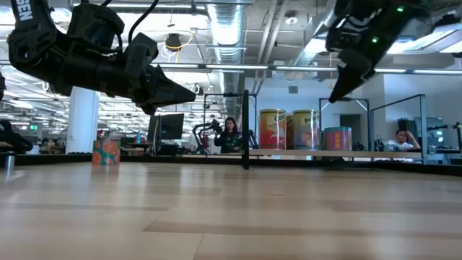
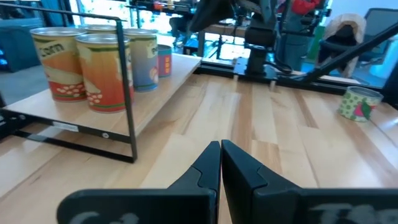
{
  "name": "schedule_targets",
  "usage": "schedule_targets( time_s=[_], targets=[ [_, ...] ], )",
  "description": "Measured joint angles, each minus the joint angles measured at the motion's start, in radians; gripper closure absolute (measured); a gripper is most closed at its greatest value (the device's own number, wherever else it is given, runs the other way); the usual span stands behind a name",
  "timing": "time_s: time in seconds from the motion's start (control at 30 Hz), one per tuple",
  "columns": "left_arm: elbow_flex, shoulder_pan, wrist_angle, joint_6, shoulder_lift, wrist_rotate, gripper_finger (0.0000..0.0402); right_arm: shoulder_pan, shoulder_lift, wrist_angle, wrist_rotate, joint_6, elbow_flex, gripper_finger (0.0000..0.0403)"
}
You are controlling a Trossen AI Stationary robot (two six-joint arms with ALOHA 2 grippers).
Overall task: Pick and place cans onto a shelf
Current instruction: Put the canned oranges on the shelf
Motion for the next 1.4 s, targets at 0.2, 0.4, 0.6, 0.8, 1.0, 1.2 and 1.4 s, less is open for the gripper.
schedule_targets(
  time_s=[0.2, 0.4, 0.6, 0.8, 1.0, 1.2, 1.4],
  targets=[
    [0.000, 0.002, 0.000, 0.001, 0.000, 0.022, 0.0401, 0.207, -0.057, 0.507, -0.045, 0.019, -0.251, 0.0386],
    [0.000, 0.081, -0.184, -0.038, -0.119, 0.028, 0.0401, 0.348, -0.036, 0.985, -0.048, -0.026, -0.417, 0.0394],
    [0.081, 0.241, -0.820, -0.064, -0.364, 0.043, 0.0401, 0.396, -0.011, 1.016, -0.019, -0.027, -0.430, 0.0396],
    [0.262, 0.389, -1.478, -0.031, -0.457, 0.036, 0.0401, 0.400, -0.010, 1.020, -0.018, -0.027, -0.430, 0.0391],
    [0.349, 0.488, -1.747, 0.036, -0.443, -0.109, 0.0372, 0.400, -0.010, 1.017, -0.018, -0.036, -0.430, 0.0391],
    [0.390, 0.584, -1.771, 0.100, -0.397, -0.109, 0.0307, 0.394, -0.010, 1.020, -0.019, -0.064, -0.430, 0.0391],
    [0.435, 0.659, -1.778, 0.139, -0.319, -0.111, 0.0251, 0.372, -0.010, 1.020, -0.022, -0.075, -0.430, 0.0392]
  ],
)
